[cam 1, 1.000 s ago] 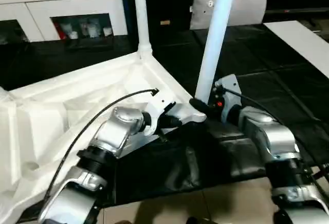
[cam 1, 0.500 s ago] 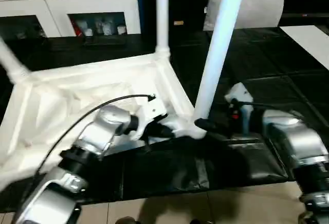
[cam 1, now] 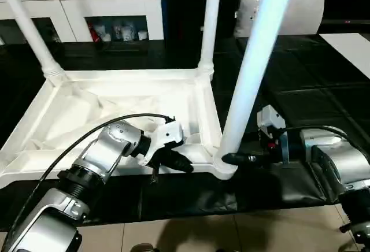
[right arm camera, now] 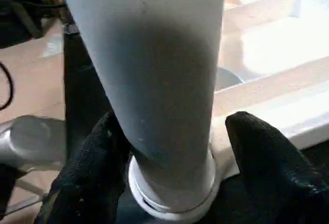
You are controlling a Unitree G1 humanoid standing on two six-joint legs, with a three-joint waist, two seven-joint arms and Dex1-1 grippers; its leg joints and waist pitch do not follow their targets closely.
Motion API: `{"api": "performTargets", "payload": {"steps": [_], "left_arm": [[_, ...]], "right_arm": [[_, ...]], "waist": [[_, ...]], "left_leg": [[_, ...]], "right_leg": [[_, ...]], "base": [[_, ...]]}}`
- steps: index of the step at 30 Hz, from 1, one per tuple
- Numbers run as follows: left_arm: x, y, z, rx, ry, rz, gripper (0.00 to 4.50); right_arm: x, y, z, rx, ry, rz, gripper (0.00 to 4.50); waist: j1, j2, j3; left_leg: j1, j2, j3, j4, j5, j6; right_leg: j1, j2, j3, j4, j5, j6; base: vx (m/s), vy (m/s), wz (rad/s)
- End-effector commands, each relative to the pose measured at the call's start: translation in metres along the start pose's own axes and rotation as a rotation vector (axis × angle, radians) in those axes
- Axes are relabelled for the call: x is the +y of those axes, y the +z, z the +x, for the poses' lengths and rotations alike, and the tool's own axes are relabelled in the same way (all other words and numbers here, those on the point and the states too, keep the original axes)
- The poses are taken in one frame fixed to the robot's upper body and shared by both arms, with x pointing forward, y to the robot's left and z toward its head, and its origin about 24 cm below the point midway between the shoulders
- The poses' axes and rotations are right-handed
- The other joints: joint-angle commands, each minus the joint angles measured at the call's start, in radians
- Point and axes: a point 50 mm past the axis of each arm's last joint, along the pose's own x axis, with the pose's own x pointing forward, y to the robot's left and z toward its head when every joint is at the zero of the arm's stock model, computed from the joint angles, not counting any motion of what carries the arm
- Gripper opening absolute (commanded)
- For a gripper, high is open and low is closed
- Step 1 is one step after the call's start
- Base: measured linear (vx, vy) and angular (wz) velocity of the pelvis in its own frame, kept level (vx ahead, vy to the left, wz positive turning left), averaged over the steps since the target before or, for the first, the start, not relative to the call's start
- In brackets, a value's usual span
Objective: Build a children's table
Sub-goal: Rotate leg to tighten
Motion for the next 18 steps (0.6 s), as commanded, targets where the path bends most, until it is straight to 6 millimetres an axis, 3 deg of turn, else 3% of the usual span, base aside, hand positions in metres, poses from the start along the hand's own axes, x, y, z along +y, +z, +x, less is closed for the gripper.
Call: {"api": "performTargets", "payload": {"steps": [1, 2, 12, 17, 18], "left_arm": [[-0.002, 0.013, 0.002, -0.022, -0.056, 0.067, 0.0], [-0.002, 0.013, 0.002, -0.023, -0.059, 0.067, 0.0], [-0.002, 0.016, 0.004, -0.062, -0.053, 0.03, 0.0], [0.001, 0.021, 0.008, -0.088, -0.002, -0.025, 0.0], [0.004, 0.022, 0.011, -0.092, 0.045, -0.047, 0.0]], "right_arm": [[0.002, 0.004, -0.001, -0.004, 0.011, -0.026, 2.84], [0.001, 0.003, -0.001, -0.004, 0.013, -0.025, 2.59], [0.004, 0.0, 0.008, -0.061, 0.057, 0.034, 1.95], [0.008, 0.0, 0.026, -0.117, 0.022, 0.091, 1.9], [0.007, -0.001, 0.04, -0.119, -0.032, 0.115, 1.89]], "waist": [[-0.006, -0.011, -0.073], [-0.006, -0.011, -0.073], [-0.009, -0.013, -0.07], [-0.019, -0.01, -0.066], [-0.022, -0.01, -0.064]], "left_leg": [[0.003, 0.026, -0.005, -0.069, -0.187, 0.072], [0.002, 0.027, -0.004, -0.068, -0.185, 0.074], [0.001, 0.023, -0.004, -0.069, -0.195, 0.073], [0.001, 0.023, -0.007, -0.071, -0.209, 0.063], [0.005, 0.02, -0.006, -0.07, -0.223, 0.058]], "right_leg": [[0.06, -0.063, 0.058, -0.082, -0.436, -0.105], [0.06, -0.063, 0.059, -0.081, -0.429, -0.108], [0.06, -0.063, 0.056, -0.087, -0.458, -0.097], [0.059, -0.062, 0.053, -0.091, -0.485, -0.087], [0.056, -0.062, 0.051, -0.096, -0.509, -0.079]], "base": [[0.0, 0.0, 0.0], [0.0, 0.0, 0.0], [0.0, 0.0, 0.0], [0.0, 0.0, 0.0], [0.0, 0.0, 0.0]]}}
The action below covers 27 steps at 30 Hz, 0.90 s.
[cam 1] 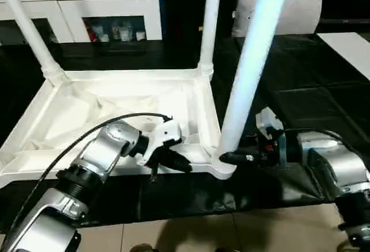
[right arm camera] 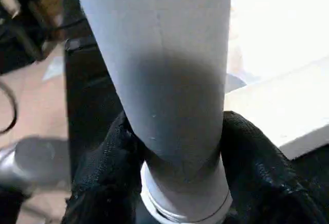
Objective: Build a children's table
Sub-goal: Rotate leg to tighten
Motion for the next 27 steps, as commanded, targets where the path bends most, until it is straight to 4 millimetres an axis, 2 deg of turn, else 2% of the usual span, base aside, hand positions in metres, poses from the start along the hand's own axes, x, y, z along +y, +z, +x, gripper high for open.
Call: {"api": "performTargets", "payload": {"steps": [1, 2, 3, 4, 6, 7, 8, 9, 10, 11, 12, 13, 14, 15, 16, 20, 22, 23, 27], "left_arm": [[0.002, 0.025, 0.016, -0.081, 0.039, 0.023, 0.0], [0.004, 0.027, 0.018, -0.088, 0.069, 0.009, 0.0], [0.005, 0.029, 0.02, -0.095, 0.092, -0.003, 0.0], [0.007, 0.031, 0.022, -0.098, 0.111, -0.019, 0.0], [0.008, 0.034, 0.027, -0.105, 0.146, -0.044, 0.0], [0.011, 0.038, 0.033, -0.112, 0.2, -0.085, 0.0], [0.012, 0.039, 0.034, -0.114, 0.208, -0.089, 0.0], [0.014, 0.041, 0.037, -0.12, 0.239, -0.106, 0.0], [0.015, 0.042, 0.039, -0.122, 0.255, -0.115, 0.0], [0.023, 0.047, 0.046, -0.153, 0.384, -0.166, 0.0], [0.023, 0.047, 0.046, -0.153, 0.384, -0.166, 0.0], [0.026, 0.049, 0.047, -0.159, 0.431, -0.18, 0.0], [0.026, 0.05, 0.049, -0.159, 0.452, -0.179, 0.0], [0.026, 0.05, 0.049, -0.159, 0.452, -0.179, 0.0], [0.024, 0.05, 0.049, -0.156, 0.446, -0.17, 0.0], [0.022, 0.048, 0.047, -0.143, 0.428, -0.135, 0.0], [0.02, 0.043, 0.045, -0.123, 0.392, -0.09, 0.0], [0.018, 0.039, 0.043, -0.105, 0.361, -0.063, 0.0], [0.017, 0.032, 0.037, -0.09, 0.317, -0.034, 0.0]], "right_arm": [[0.004, 0.0, 0.034, -0.028, -0.045, 0.039, 1.89], [0.001, -0.001, 0.038, -0.03, -0.098, 0.057, 1.89], [-0.001, -0.002, 0.041, -0.033, -0.143, 0.077, 1.89], [-0.003, -0.003, 0.043, -0.035, -0.18, 0.084, 1.89], [-0.009, -0.003, 0.047, -0.04, -0.261, 0.119, 1.89], [-0.016, -0.003, 0.053, -0.04, -0.359, 0.159, 1.89], [-0.017, -0.002, 0.054, -0.039, -0.373, 0.167, 1.89], [-0.021, -0.002, 0.057, -0.036, -0.43, 0.2, 1.89], [-0.023, -0.002, 0.059, -0.034, -0.459, 0.216, 1.89], [-0.033, 0.005, 0.064, -0.076, -0.563, 0.243, 1.89], [-0.033, 0.005, 0.064, -0.076, -0.563, 0.243, 1.89], [-0.035, 0.009, 0.065, -0.095, -0.587, 0.238, 1.89], [-0.035, 0.012, 0.068, -0.102, -0.6, 0.225, 2.45], [-0.035, 0.012, 0.068, -0.102, -0.6, 0.225, 2.45], [-0.032, 0.014, 0.071, -0.093, -0.584, 0.204, 2.59], [-0.03, 0.014, 0.071, -0.079, -0.569, 0.169, 3.03], [-0.031, 0.012, 0.064, -0.081, -0.569, 0.153, 3.1], [-0.033, 0.011, 0.052, -0.087, -0.567, 0.14, 3.22], [-0.036, 0.011, 0.032, -0.086, -0.549, 0.091, 3.57]], "waist": [[-0.008, -0.008, -0.061], [-0.018, -0.01, -0.056], [-0.023, -0.009, -0.055], [-0.033, -0.009, -0.057], [-0.04, -0.006, -0.059], [-0.05, -0.005, -0.059], [-0.062, -0.004, -0.056], [-0.064, -0.002, -0.058], [-0.074, -0.003, -0.058], [-0.078, -0.002, -0.059], [-0.082, -0.002, -0.058], [-0.079, -0.003, -0.061], [-0.076, -0.005, -0.062], [-0.074, -0.005, -0.063], [-0.071, -0.006, -0.066], [-0.066, -0.007, -0.07], [-0.063, -0.007, -0.07], [-0.06, -0.005, -0.069], [-0.046, -0.006, -0.072]], "left_leg": [[0.003, 0.017, -0.007, -0.071, -0.231, 0.049], [0.001, 0.013, -0.009, -0.071, -0.248, 0.037], [0.006, 0.01, -0.008, -0.068, -0.261, 0.032], [0.009, 0.005, -0.01, -0.064, -0.269, 0.029], [0.006, 0.009, -0.013, -0.067, -0.262, 0.035], [0.002, 0.014, -0.016, -0.071, -0.269, 0.037], [0.0, 0.013, -0.018, -0.072, -0.294, 0.035], [0.004, 0.013, -0.019, -0.07, -0.301, 0.031], [0.005, 0.011, -0.019, -0.07, -0.307, 0.034], [0.003, 0.011, -0.018, -0.069, -0.3, 0.04], [0.002, 0.01, -0.015, -0.069, -0.296, 0.044], [0.008, 0.009, -0.015, -0.066, -0.289, 0.045], [0.004, 0.009, -0.014, -0.069, -0.268, 0.057], [-0.001, 0.011, -0.015, -0.072, -0.253, 0.06], [-0.004, 0.017, -0.014, -0.074, -0.22, 0.072], [-0.005, 0.019, -0.008, -0.073, -0.161, 0.091], [-0.007, 0.018, -0.006, -0.072, -0.145, 0.101], [-0.009, 0.018, -0.007, -0.072, -0.136, 0.102], [-0.009, 0.02, -0.004, -0.07, -0.102, 0.112]], "right_leg": [[0.053, -0.062, 0.048, -0.101, -0.533, -0.07], [0.053, -0.06, 0.041, -0.107, -0.577, -0.049], [0.051, -0.06, 0.036, -0.114, -0.607, -0.036], [0.054, -0.063, 0.029, -0.124, -0.641, -0.007], [0.055, -0.062, 0.03, -0.122, -0.61, -0.011], [0.057, -0.06, 0.029, -0.119, -0.576, -0.023], [0.058, -0.058, 0.022, -0.122, -0.582, -0.022], [0.058, -0.06, 0.022, -0.123, -0.584, -0.02], [0.056, -0.06, 0.023, -0.124, -0.574, -0.028], [0.057, -0.061, 0.025, -0.123, -0.559, -0.032], [0.055, -0.06, 0.026, -0.123, -0.553, -0.04], [0.052, -0.061, 0.026, -0.126, -0.548, -0.044], [0.058, -0.063, 0.029, -0.123, -0.524, -0.049], [0.062, -0.064, 0.031, -0.119, -0.504, -0.052], [0.062, -0.064, 0.04, -0.108, -0.441, -0.073], [0.062, -0.064, 0.052, -0.088, -0.34, -0.13], [0.062, -0.063, 0.055, -0.085, -0.316, -0.142], [0.064, -0.064, 0.056, -0.081, -0.306, -0.149], [0.067, -0.064, 0.06, -0.073, -0.265, -0.161]], "base": [[0.0, 0.0, 0.0], [0.0, 0.0, 0.0], [0.0, 0.0, 0.0], [0.0, 0.0, 0.0], [0.0, 0.0, 0.0], [0.0, 0.0, 0.0], [0.0, 0.0, 0.0], [0.0, 0.0, 0.0], [0.0, 0.0, 0.0], [0.0, 0.0, 0.0], [0.0, 0.0, 0.0], [0.0, 0.0, 0.0], [0.0, 0.0, 0.0], [0.0, 0.0, 0.0], [0.0, 0.0, 0.0], [0.0, 0.0, 0.0], [0.0, 0.0, 0.0], [0.0, 0.0, 0.0], [0.0, 0.0, 0.0]]}}
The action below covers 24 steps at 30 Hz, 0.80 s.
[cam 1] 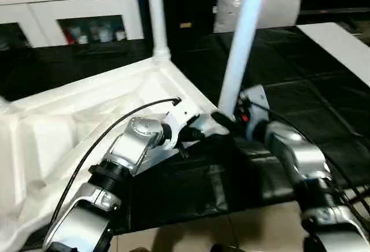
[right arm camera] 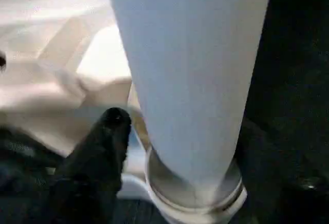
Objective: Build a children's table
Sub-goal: Rotate leg to tighten
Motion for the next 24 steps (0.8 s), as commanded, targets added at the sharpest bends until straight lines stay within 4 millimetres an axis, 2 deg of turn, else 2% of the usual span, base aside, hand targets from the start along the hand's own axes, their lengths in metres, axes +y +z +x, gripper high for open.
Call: {"api": "performTargets", "payload": {"steps": [1, 3, 4, 5, 7, 10, 11, 12, 13, 15, 17, 18, 19, 20, 21, 22, 24], "left_arm": [[-0.007, 0.002, 0.0, -0.012, -0.089, 0.052, 0.0], [-0.007, -0.001, -0.003, -0.007, -0.111, 0.06, 0.0], [-0.007, -0.007, -0.009, 0.007, -0.149, 0.087, 0.0], [-0.008, -0.009, -0.013, 0.012, -0.182, 0.105, 0.0], [-0.008, -0.013, -0.021, 0.024, -0.249, 0.144, 0.0], [-0.008, -0.016, -0.028, 0.04, -0.298, 0.162, 0.0], [-0.008, -0.017, -0.031, 0.046, -0.331, 0.181, 0.0], [-0.009, -0.018, -0.034, 0.054, -0.368, 0.195, 0.0], [-0.01, -0.019, -0.038, 0.06, -0.405, 0.205, 0.0], [-0.011, -0.019, -0.039, 0.06, -0.422, 0.211, 0.0], [-0.012, -0.018, -0.041, 0.062, -0.45, 0.219, 0.0], [-0.012, -0.018, -0.041, 0.062, -0.457, 0.222, 0.0], [-0.013, -0.018, -0.042, 0.064, -0.483, 0.226, 0.0], [-0.013, -0.018, -0.043, 0.064, -0.498, 0.227, 0.0], [-0.013, -0.018, -0.043, 0.063, -0.503, 0.227, 0.0], [-0.013, -0.018, -0.043, 0.062, -0.507, 0.227, 0.0], [-0.013, -0.018, -0.043, 0.061, -0.511, 0.226, 0.0]], "right_arm": [[0.002, 0.005, -0.004, -0.01, 0.071, -0.046, 3.57], [-0.002, 0.006, -0.01, -0.017, 0.098, -0.07, 3.81], [-0.007, 0.008, -0.019, -0.023, 0.15, -0.097, 3.93], [-0.008, 0.009, -0.025, -0.015, 0.19, -0.112, 3.93], [-0.009, 0.008, -0.035, 0.012, 0.281, -0.156, 4.14], [-0.009, 0.007, -0.044, 0.046, 0.362, -0.208, 4.14], [-0.01, 0.006, -0.047, 0.057, 0.391, -0.227, 4.14], [-0.01, 0.006, -0.049, 0.067, 0.425, -0.229, 4.14], [-0.009, 0.006, -0.051, 0.077, 0.471, -0.233, 3.91], [-0.008, 0.006, -0.052, 0.081, 0.501, -0.24, 3.82], [-0.006, 0.005, -0.053, 0.086, 0.543, -0.245, 3.65], [-0.005, 0.005, -0.053, 0.087, 0.551, -0.247, 3.65], [-0.003, 0.004, -0.053, 0.093, 0.587, -0.238, 3.39], [-0.001, 0.004, -0.054, 0.098, 0.612, -0.23, 3.39], [0.001, 0.003, -0.053, 0.102, 0.635, -0.222, 3.39], [0.003, 0.002, -0.053, 0.109, 0.661, -0.211, 3.15], [0.004, 0.0, -0.053, 0.117, 0.68, -0.201, 3.03]], "waist": [[0.008, -0.005, -0.072], [0.012, -0.004, -0.072], [0.014, -0.003, -0.07], [0.018, -0.006, -0.07], [0.025, -0.004, -0.069], [0.031, -0.004, -0.067], [0.033, -0.008, -0.067], [0.033, -0.007, -0.067], [0.034, -0.008, -0.068], [0.035, -0.007, -0.068], [0.037, -0.011, -0.069], [0.038, -0.01, -0.07], [0.041, -0.008, -0.07], [0.042, -0.008, -0.071], [0.042, -0.014, -0.072], [0.047, -0.011, -0.072], [0.049, -0.01, -0.072]], "left_leg": [[-0.002, 0.023, -0.005, -0.056, -0.099, 0.104], [0.0, 0.025, -0.004, -0.056, -0.106, 0.103], [0.001, 0.027, -0.004, -0.057, -0.115, 0.103], [0.001, 0.028, -0.004, -0.058, -0.13, 0.104], [0.003, 0.031, -0.003, -0.059, -0.141, 0.104], [0.005, 0.032, -0.002, -0.061, -0.163, 0.094], [0.004, 0.03, -0.002, -0.061, -0.163, 0.091], [0.003, 0.03, -0.002, -0.061, -0.164, 0.09], [0.004, 0.032, -0.003, -0.061, -0.166, 0.089], [0.004, 0.033, -0.002, -0.06, -0.165, 0.089], [0.004, 0.033, -0.002, -0.06, -0.157, 0.089], [0.005, 0.033, -0.002, -0.06, -0.154, 0.089], [0.005, 0.033, -0.002, -0.059, -0.153, 0.088], [0.005, 0.033, -0.001, -0.059, -0.152, 0.09], [0.004, 0.033, 0.0, -0.059, -0.148, 0.091], [0.004, 0.034, -0.001, -0.058, -0.138, 0.095], [0.005, 0.035, -0.001, -0.058, -0.137, 0.093]], "right_leg": [[0.067, -0.064, 0.062, -0.056, -0.257, -0.163], [0.066, -0.066, 0.064, -0.054, -0.247, -0.171], [0.065, -0.064, 0.065, -0.055, -0.245, -0.176], [0.067, -0.065, 0.065, -0.055, -0.254, -0.172], [0.065, -0.065, 0.066, -0.054, -0.264, -0.169], [0.063, -0.065, 0.065, -0.057, -0.292, -0.166], [0.065, -0.066, 0.066, -0.056, -0.305, -0.164], [0.064, -0.067, 0.066, -0.057, -0.313, -0.163], [0.064, -0.067, 0.066, -0.058, -0.321, -0.162], [0.063, -0.067, 0.067, -0.057, -0.317, -0.167], [0.063, -0.066, 0.067, -0.055, -0.314, -0.171], [0.062, -0.067, 0.068, -0.055, -0.315, -0.172], [0.062, -0.067, 0.068, -0.055, -0.319, -0.172], [0.063, -0.067, 0.068, -0.055, -0.315, -0.173], [0.063, -0.066, 0.069, -0.054, -0.31, -0.173], [0.063, -0.066, 0.068, -0.052, -0.305, -0.175], [0.061, -0.067, 0.069, -0.053, -0.305, -0.175]], "base": [[0.0, 0.0, 0.0], [0.0, 0.0, 0.0], [0.0, 0.0, 0.0], [0.0, 0.0, 0.0], [0.0, 0.0, 0.0], [0.0, 0.0, 0.0], [0.0, 0.0, 0.0], [0.0, 0.0, 0.0], [0.0, 0.0, 0.0], [0.0, 0.0, 0.0], [0.0, 0.0, 0.0], [0.0, 0.0, 0.0], [0.0, 0.0, 0.0], [0.0, 0.0, 0.0], [0.0, 0.0, 0.0], [0.0, 0.0, 0.0], [0.0, 0.0, 0.0]]}}
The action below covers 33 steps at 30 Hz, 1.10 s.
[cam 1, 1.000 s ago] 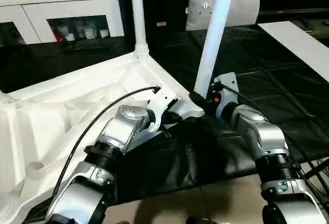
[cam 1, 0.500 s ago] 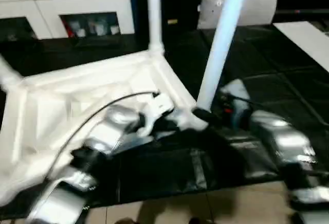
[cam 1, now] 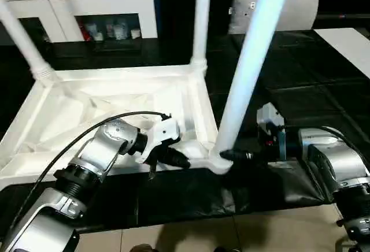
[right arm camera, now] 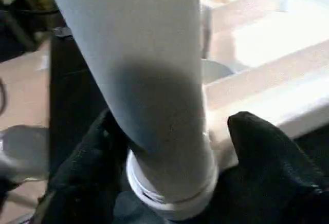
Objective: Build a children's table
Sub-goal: Rotate leg to tighten
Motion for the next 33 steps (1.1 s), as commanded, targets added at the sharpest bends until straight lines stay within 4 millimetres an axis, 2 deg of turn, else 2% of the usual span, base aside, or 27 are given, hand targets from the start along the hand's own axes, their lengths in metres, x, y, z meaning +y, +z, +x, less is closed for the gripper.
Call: {"api": "performTargets", "payload": {"steps": [1, 11, 16, 18, 19, 20, 22, 23, 25, 26, 27, 28, 29, 30, 31, 32, 33], "left_arm": [[-0.005, 0.009, 0.006, -0.016, -0.085, 0.053, 0.0], [-0.004, 0.009, 0.009, -0.04, -0.085, 0.025, 0.0], [0.0, 0.011, 0.011, -0.053, -0.026, -0.036, 0.0], [0.005, 0.014, 0.014, -0.078, 0.041, -0.089, 0.0], [0.011, 0.019, 0.019, -0.112, 0.126, -0.144, 0.0], [0.011, 0.019, 0.019, -0.112, 0.126, -0.144, 0.0], [0.013, 0.024, 0.023, -0.137, 0.173, -0.184, 0.0], [0.014, 0.025, 0.026, -0.145, 0.196, -0.201, 0.0], [0.016, 0.029, 0.031, -0.151, 0.244, -0.236, 0.0], [0.019, 0.033, 0.036, -0.16, 0.288, -0.267, 0.0], [0.022, 0.037, 0.041, -0.168, 0.338, -0.294, 0.0], [0.026, 0.042, 0.047, -0.181, 0.405, -0.32, 0.0], [0.027, 0.044, 0.049, -0.187, 0.433, -0.332, 0.0], [0.028, 0.046, 0.051, -0.193, 0.454, -0.341, 0.0], [0.028, 0.049, 0.054, -0.202, 0.47, -0.345, 0.0], [0.029, 0.051, 0.056, -0.208, 0.484, -0.348, 0.0], [0.028, 0.052, 0.057, -0.203, 0.486, -0.342, 0.0]], "right_arm": [[0.003, 0.001, 0.0, 0.002, 0.03, 0.005, 2.96], [0.003, -0.006, 0.008, -0.018, 0.073, 0.051, 2.1], [0.007, -0.007, 0.017, -0.063, 0.06, 0.097, 2.02], [0.005, -0.007, 0.025, -0.079, -0.019, 0.125, 2.0], [-0.003, -0.009, 0.039, -0.066, -0.178, 0.151, 2.0], [-0.003, -0.009, 0.039, -0.066, -0.178, 0.151, 2.0], [-0.009, -0.009, 0.052, -0.056, -0.297, 0.182, 1.99], [-0.011, -0.009, 0.058, -0.061, -0.347, 0.214, 1.98], [-0.015, -0.008, 0.064, -0.061, -0.436, 0.262, 1.97], [-0.019, -0.008, 0.066, -0.059, -0.524, 0.3, 1.96], [-0.022, -0.006, 0.066, -0.07, -0.586, 0.324, 1.96], [-0.027, -0.003, 0.068, -0.098, -0.65, 0.352, 1.96], [-0.029, -0.002, 0.068, -0.113, -0.673, 0.361, 1.96], [-0.03, -0.001, 0.069, -0.124, -0.684, 0.36, 1.96], [-0.03, 0.0, 0.071, -0.129, -0.67, 0.338, 1.96], [-0.029, 0.001, 0.072, -0.127, -0.663, 0.324, 2.52], [-0.029, 0.001, 0.072, -0.129, -0.661, 0.322, 2.52]], "waist": [[-0.002, -0.01, -0.073], [0.0, -0.012, -0.078], [-0.003, -0.01, -0.074], [-0.002, -0.011, -0.072], [-0.005, -0.013, -0.069], [-0.011, -0.01, -0.063], [-0.023, -0.014, -0.064], [-0.034, -0.014, -0.062], [-0.049, -0.011, -0.063], [-0.055, -0.012, -0.064], [-0.063, -0.009, -0.063], [-0.07, -0.007, -0.065], [-0.07, -0.008, -0.069], [-0.071, -0.009, -0.069], [-0.074, -0.01, -0.069], [-0.073, -0.014, -0.068], [-0.071, -0.013, -0.069]], "left_leg": [[0.003, 0.034, -0.002, -0.063, -0.136, 0.092], [0.0, 0.033, -0.003, -0.061, -0.12, 0.088], [0.003, 0.031, -0.002, -0.063, -0.149, 0.078], [0.006, 0.031, -0.003, -0.064, -0.158, 0.068], [0.004, 0.027, -0.004, -0.065, -0.174, 0.06], [0.008, 0.025, -0.004, -0.065, -0.193, 0.04], [0.007, 0.016, -0.009, -0.064, -0.214, 0.015], [0.006, 0.012, -0.01, -0.063, -0.223, 0.015], [0.006, 0.01, -0.012, -0.061, -0.236, 0.019], [0.006, 0.01, -0.012, -0.061, -0.238, 0.022], [0.001, 0.011, -0.013, -0.062, -0.235, 0.023], [0.008, 0.011, -0.011, -0.059, -0.238, 0.022], [0.011, 0.009, -0.012, -0.057, -0.233, 0.029], [0.008, 0.009, -0.01, -0.058, -0.229, 0.037], [-0.001, 0.01, -0.012, -0.061, -0.225, 0.049], [-0.002, 0.011, -0.011, -0.061, -0.225, 0.054], [0.001, 0.01, -0.009, -0.06, -0.211, 0.063]], "right_leg": [[0.063, -0.067, 0.066, -0.055, -0.306, -0.175], [0.066, -0.067, 0.065, -0.052, -0.299, -0.17], [0.065, -0.066, 0.063, -0.06, -0.346, -0.158], [0.063, -0.066, 0.062, -0.066, -0.379, -0.145], [0.064, -0.067, 0.059, -0.072, -0.423, -0.132], [0.056, -0.066, 0.056, -0.08, -0.481, -0.113], [0.063, -0.07, 0.045, -0.091, -0.565, -0.069], [0.062, -0.067, 0.041, -0.099, -0.594, -0.042], [0.061, -0.065, 0.035, -0.105, -0.597, -0.028], [0.061, -0.064, 0.035, -0.107, -0.592, -0.025], [0.063, -0.062, 0.033, -0.106, -0.573, -0.03], [0.056, -0.061, 0.031, -0.109, -0.566, -0.035], [0.058, -0.063, 0.033, -0.109, -0.547, -0.043], [0.058, -0.061, 0.036, -0.107, -0.53, -0.049], [0.064, -0.06, 0.034, -0.102, -0.507, -0.052], [0.063, -0.061, 0.035, -0.102, -0.501, -0.05], [0.061, -0.062, 0.04, -0.1, -0.48, -0.059]], "base": [[0.0, 0.0, 0.0], [0.0, 0.0, 0.0], [0.0, 0.0, 0.0], [0.0, 0.0, 0.0], [0.0, 0.0, 0.0], [0.0, 0.0, 0.0], [0.0, 0.0, 0.0], [0.0, 0.0, 0.0], [0.0, 0.0, 0.0], [0.0, 0.0, 0.0], [0.0, 0.0, 0.0], [0.0, 0.0, 0.0], [0.0, 0.0, 0.0], [0.0, 0.0, 0.0], [0.0, 0.0, 0.0], [0.0, 0.0, 0.0], [0.0, 0.0, 0.0]]}}
